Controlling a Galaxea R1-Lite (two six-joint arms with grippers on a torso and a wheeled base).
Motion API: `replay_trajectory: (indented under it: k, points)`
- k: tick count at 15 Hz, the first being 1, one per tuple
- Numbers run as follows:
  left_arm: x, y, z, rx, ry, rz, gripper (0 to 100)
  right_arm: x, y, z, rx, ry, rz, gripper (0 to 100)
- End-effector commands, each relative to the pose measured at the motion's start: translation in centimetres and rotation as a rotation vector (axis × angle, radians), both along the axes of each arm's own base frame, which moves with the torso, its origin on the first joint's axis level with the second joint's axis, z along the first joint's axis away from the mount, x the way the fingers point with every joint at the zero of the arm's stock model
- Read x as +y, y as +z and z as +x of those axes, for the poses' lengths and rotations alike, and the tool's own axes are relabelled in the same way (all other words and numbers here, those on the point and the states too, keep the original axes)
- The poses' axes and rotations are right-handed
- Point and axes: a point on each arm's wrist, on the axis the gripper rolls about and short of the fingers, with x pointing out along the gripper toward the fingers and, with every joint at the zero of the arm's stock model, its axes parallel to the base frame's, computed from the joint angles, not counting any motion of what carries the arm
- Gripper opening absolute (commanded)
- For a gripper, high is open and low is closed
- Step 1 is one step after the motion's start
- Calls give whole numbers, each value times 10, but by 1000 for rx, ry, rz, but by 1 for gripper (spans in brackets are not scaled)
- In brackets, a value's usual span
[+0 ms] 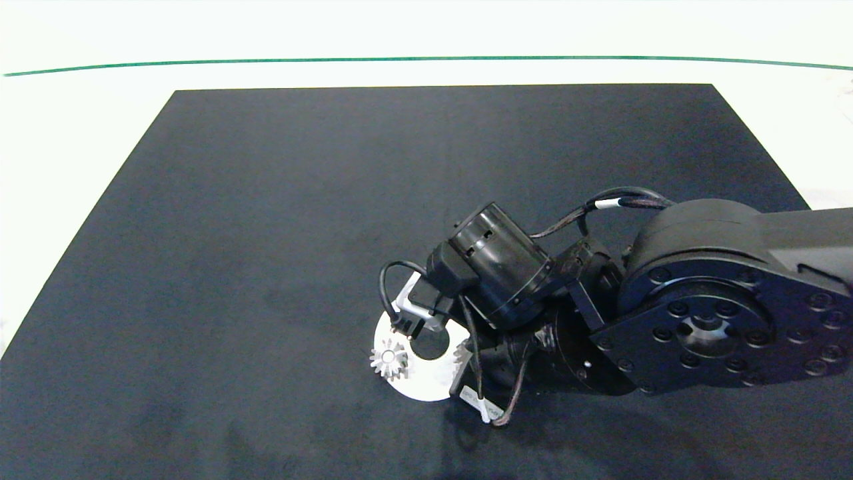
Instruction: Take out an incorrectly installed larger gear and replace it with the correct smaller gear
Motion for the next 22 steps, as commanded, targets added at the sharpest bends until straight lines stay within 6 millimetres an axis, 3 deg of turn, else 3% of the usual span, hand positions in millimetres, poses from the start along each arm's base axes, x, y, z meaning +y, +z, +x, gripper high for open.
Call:
replay_trajectory:
  k: [1, 22]
  points:
    - [0, -1, 0, 7, 0, 2, 100, 0, 0, 0, 1, 1, -4, 19]
    - [0, 0, 0, 5, 0, 2, 100, -1, -3, 2, -6, -5, 4, 19]
